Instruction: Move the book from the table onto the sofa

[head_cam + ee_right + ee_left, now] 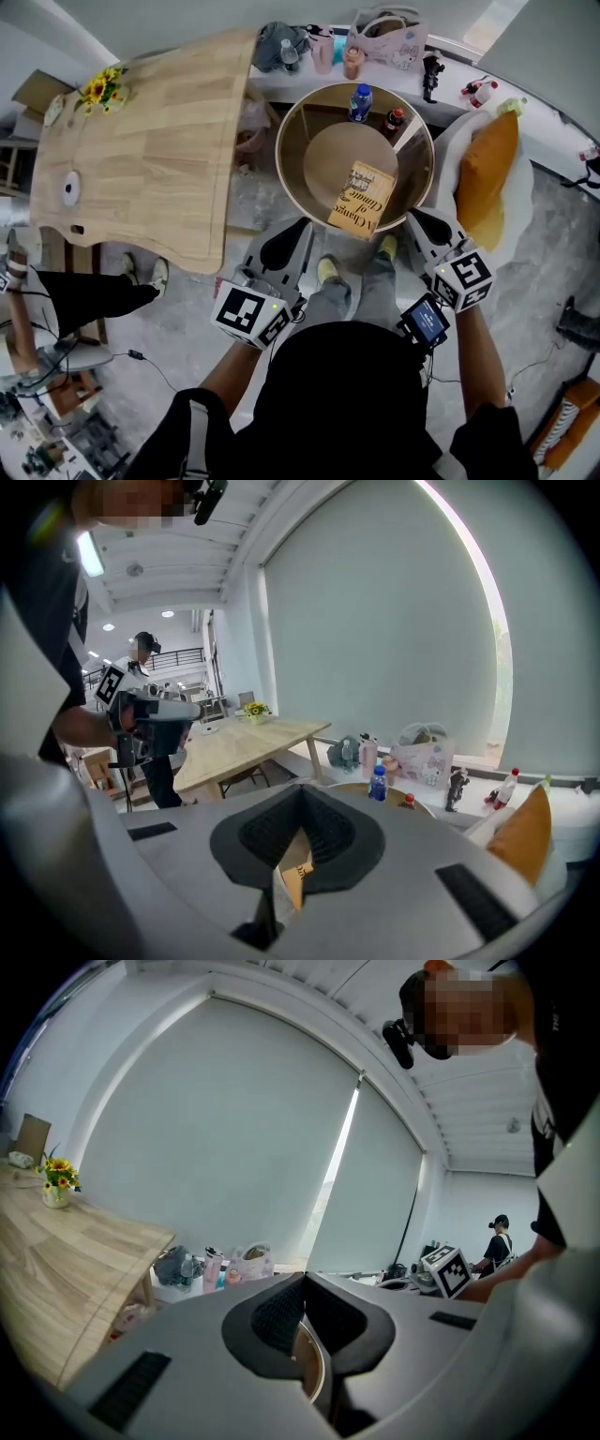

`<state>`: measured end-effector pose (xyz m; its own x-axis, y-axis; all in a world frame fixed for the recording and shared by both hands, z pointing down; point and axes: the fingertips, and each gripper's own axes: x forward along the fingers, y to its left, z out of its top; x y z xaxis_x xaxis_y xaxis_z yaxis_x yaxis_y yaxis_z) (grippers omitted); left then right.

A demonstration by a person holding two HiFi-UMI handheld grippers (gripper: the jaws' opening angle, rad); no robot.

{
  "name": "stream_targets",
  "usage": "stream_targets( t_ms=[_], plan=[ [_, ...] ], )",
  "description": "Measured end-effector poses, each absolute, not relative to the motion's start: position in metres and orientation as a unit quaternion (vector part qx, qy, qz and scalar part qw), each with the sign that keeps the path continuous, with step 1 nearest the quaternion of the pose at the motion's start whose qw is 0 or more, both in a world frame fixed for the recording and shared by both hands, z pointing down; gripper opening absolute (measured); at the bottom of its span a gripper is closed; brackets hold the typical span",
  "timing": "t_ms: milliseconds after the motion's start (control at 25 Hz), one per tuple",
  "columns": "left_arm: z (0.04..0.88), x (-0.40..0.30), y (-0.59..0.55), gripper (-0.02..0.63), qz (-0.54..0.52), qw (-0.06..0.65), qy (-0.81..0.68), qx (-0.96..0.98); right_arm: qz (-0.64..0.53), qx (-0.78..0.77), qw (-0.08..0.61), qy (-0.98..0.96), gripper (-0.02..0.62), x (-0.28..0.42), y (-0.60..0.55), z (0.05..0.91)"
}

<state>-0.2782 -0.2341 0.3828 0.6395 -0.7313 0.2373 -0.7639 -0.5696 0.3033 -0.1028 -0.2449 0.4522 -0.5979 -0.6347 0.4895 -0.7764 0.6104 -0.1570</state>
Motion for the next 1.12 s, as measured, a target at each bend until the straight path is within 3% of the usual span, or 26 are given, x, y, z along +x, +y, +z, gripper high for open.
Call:
stream_targets(
  t_ms=[320,760,840,1120],
  plan=[
    [0.434,-0.273,-0.228,0.014,0.079,0.222,-0.414,0.879,0.306,0.428,0.148,-0.838,0.006,-0.094,-0.243,0.554],
    [0.534,-0.249,-0.246,0.014,0.117,0.261,-0.386,0.877,0.489,0.527,0.112,-0.686,0.009,-0.074,-0.212,0.768],
    [0.545,-0.248,-0.249,0.014,0.121,0.265,-0.383,0.877,0.532,0.533,0.093,-0.652,0.156,-0.076,-0.198,0.801],
    [0.556,-0.255,-0.258,0.014,0.139,0.269,-0.389,0.87,0.62,0.565,0.013,-0.544,0.295,-0.088,-0.183,0.879]
  ],
)
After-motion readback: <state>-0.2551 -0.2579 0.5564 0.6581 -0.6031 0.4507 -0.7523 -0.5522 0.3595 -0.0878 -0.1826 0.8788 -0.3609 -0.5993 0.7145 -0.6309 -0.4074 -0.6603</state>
